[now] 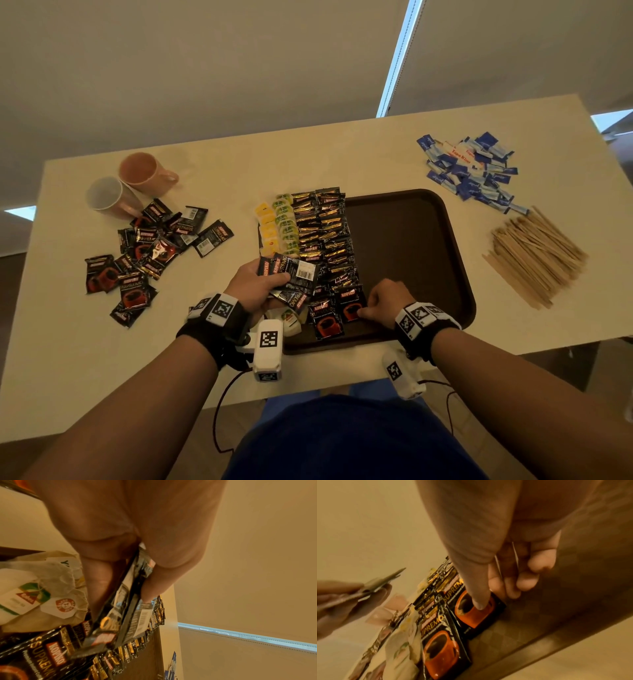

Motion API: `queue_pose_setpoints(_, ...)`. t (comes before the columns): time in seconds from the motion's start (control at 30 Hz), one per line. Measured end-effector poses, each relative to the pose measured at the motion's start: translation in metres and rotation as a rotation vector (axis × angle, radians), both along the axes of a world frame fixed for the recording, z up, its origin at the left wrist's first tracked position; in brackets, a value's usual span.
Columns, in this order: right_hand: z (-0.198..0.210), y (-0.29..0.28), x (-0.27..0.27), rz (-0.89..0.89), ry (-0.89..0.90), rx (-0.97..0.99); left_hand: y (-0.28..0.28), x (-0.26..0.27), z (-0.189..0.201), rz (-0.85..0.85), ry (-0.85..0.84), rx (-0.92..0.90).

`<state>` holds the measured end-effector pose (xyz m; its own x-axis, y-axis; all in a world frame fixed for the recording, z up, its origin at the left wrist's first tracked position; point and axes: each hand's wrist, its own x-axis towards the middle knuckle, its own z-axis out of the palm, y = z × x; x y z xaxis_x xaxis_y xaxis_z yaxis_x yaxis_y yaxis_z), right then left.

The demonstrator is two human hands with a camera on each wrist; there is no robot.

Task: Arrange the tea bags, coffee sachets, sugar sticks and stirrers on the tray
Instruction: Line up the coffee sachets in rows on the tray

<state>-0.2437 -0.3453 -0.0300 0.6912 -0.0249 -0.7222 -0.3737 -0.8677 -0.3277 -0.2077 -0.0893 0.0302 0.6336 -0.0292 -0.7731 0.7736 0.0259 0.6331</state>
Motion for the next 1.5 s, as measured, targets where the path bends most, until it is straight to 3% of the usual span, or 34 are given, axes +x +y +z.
queue_pose_setpoints(0.13, -0.001, 0.005, 0.001, 0.130, 0.036, -0.116, 0.001, 0.000, 0.003, 0.005, -0.008, -0.022)
queue_pose_setpoints(0.27, 0.007, 0.003, 0.005, 0.162, 0.052, -0.095, 0.004, 0.000, 0.000, -0.024, -0.012, -0.012)
queue_pose_setpoints(0.43, 0.040, 0.012, 0.020, 0.194, -0.111, 0.008, 0.002, 0.003, -0.003, -0.048, -0.025, -0.013)
queue_pose_setpoints(0.57, 0.060, 0.045, 0.017, 0.433, -0.110, 0.021, 0.005, 0.010, -0.001, -0.019, -0.053, 0.003)
queue_pose_setpoints(0.73, 0.041, 0.074, 0.001, 0.744, -0.084, -0.160, 0.014, 0.012, 0.001, -0.007, -0.036, -0.013)
queue_pose_setpoints(1.5, 0.026, 0.084, 0.008, 0.724, -0.093, -0.251, 0.030, 0.008, -0.009, -0.004, 0.006, -0.006)
